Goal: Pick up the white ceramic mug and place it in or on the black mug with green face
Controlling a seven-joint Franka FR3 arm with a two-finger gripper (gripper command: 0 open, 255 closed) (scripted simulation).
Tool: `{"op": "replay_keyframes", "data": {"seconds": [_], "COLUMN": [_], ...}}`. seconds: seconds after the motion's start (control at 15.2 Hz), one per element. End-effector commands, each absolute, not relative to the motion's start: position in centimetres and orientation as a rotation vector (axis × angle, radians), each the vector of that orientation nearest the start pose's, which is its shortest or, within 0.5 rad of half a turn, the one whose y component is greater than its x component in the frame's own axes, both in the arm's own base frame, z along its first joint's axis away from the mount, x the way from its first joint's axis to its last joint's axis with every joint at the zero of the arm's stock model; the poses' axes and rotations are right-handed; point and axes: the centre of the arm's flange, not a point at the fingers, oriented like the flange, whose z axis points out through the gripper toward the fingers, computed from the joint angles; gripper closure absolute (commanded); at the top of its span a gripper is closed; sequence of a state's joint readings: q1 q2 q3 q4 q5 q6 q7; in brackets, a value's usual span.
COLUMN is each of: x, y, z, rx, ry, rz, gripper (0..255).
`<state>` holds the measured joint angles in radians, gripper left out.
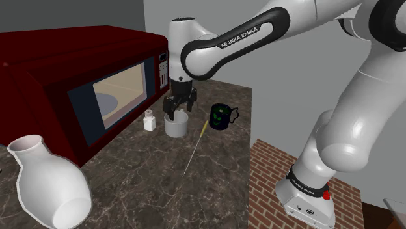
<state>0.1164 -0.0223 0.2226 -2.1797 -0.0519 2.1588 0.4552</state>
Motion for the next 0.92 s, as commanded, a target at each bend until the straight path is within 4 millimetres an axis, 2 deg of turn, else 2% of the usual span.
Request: {"op": "replay_keyframes", "data": {"seconds": [0.0, 0.13, 0.2, 0.66, 0.86], "x": [51.7, 53.3, 53.5, 53.7, 53.7], "y": [19.4, 21.0, 21.2, 21.0, 21.0], "z": [38.8, 37.6, 37.5, 33.5, 33.5], "rx": [-3.184, -3.186, -3.186, -3.186, -3.186], "ry": [0.135, 0.130, 0.129, 0.129, 0.129], "rz": [-0.050, -0.067, -0.069, -0.069, -0.069], "gripper": [0, 0, 0, 0, 0]}}
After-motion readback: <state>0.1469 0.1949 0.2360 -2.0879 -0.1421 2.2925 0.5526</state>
